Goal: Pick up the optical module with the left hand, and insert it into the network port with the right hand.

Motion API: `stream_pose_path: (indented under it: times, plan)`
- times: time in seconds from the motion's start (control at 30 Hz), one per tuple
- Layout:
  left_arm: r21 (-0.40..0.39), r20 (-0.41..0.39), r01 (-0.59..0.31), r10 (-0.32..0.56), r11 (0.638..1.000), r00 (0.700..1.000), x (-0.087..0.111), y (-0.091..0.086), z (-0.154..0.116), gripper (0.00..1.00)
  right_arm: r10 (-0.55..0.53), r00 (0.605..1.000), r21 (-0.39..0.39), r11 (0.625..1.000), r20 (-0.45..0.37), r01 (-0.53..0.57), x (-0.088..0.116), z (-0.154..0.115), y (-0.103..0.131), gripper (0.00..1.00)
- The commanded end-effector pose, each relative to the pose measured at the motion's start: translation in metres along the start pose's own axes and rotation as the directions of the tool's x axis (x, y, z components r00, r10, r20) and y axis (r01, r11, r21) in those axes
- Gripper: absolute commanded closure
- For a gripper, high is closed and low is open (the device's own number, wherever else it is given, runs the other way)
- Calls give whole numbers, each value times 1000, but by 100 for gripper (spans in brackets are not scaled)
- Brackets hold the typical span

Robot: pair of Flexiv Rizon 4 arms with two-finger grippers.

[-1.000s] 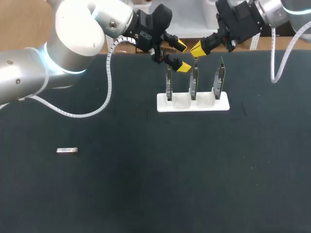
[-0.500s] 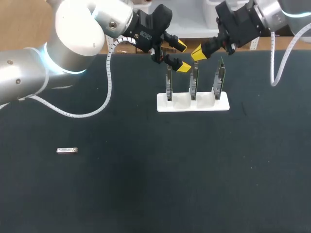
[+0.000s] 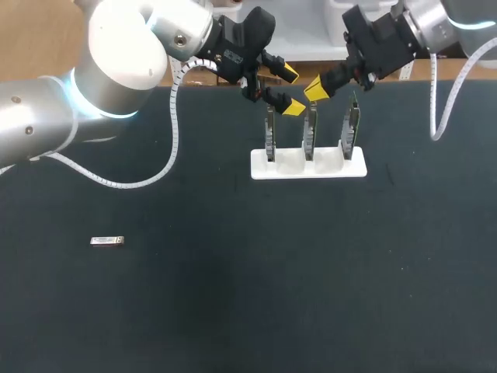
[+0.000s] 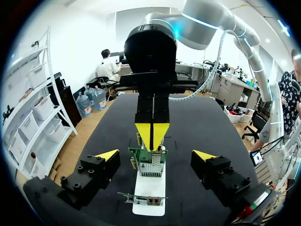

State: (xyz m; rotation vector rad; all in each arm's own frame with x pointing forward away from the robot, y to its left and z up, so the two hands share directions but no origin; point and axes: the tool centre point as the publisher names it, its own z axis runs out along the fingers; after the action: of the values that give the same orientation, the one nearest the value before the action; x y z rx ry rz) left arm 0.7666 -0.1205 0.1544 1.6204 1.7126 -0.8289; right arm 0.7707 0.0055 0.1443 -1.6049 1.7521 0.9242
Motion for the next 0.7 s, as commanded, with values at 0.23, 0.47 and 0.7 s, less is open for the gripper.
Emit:
stream_pose_path:
  times: [0.23,0.47,0.7]
  plan:
    - [-2,1,-2,2,1000,1000,0,0,0,0,14,1000,-7,1000,-1,-14,4,2,-3,100]
    - [-2,1,-2,2,1000,1000,0,0,0,0,23,1000,-15,1000,-1,-23,7,5,-2,100]
    - [-2,1,-2,2,1000,1000,0,0,0,0,26,1000,-20,999,-10,-26,8,7,-1,100]
